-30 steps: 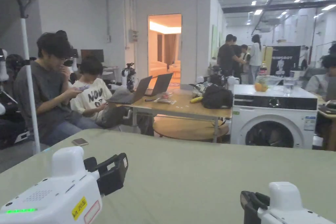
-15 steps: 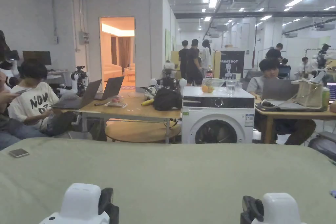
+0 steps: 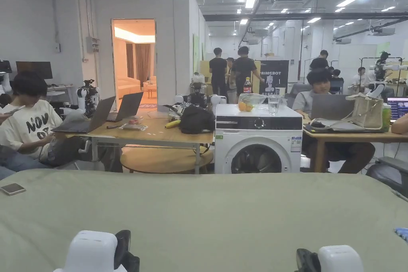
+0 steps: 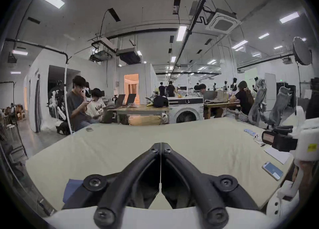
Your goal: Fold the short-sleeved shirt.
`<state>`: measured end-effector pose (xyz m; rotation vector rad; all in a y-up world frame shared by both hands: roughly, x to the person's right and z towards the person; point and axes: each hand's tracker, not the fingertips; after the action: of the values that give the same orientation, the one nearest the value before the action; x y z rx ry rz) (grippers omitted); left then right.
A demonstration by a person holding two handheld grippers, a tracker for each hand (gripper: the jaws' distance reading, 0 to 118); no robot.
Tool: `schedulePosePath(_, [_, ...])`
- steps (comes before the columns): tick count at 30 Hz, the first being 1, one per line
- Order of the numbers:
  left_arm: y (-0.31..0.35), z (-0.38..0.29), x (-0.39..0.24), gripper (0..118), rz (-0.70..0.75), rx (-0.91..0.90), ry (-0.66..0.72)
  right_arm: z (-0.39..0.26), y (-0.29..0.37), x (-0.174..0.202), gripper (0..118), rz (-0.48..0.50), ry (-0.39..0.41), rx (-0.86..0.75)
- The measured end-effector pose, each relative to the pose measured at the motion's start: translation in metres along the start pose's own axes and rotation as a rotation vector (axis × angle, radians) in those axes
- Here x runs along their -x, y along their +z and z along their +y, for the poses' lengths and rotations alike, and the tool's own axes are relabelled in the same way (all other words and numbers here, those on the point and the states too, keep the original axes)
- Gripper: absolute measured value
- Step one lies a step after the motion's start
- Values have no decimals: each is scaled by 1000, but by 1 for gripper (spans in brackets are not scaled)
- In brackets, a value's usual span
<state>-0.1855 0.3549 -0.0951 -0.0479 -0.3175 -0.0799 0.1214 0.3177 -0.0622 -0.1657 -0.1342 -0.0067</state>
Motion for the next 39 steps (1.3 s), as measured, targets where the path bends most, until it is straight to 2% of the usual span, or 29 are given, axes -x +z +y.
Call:
schedulePosePath(3, [3, 1, 1, 0, 11, -29, 9, 3, 1, -4, 0, 10, -31, -13])
schedulePosePath(7, [9, 0, -4, 0, 39, -90, 13, 3, 6, 4, 0, -11, 31, -41])
schedulePosePath(10, [11, 1, -5, 0, 36, -107, 14, 1, 8, 8, 0, 1, 22, -52])
schedulePosePath(29, [-7, -9, -6, 0, 43, 65, 42, 2, 4, 9, 0, -7, -11, -5])
schedulePosePath(32, [-7, -9, -6, 11, 31, 89, 45, 2, 6, 10, 1, 5, -20, 9])
schedulePosePath(39, [-4, -15, -8, 11, 17, 79, 57, -6, 6, 10, 1, 9, -12, 25])
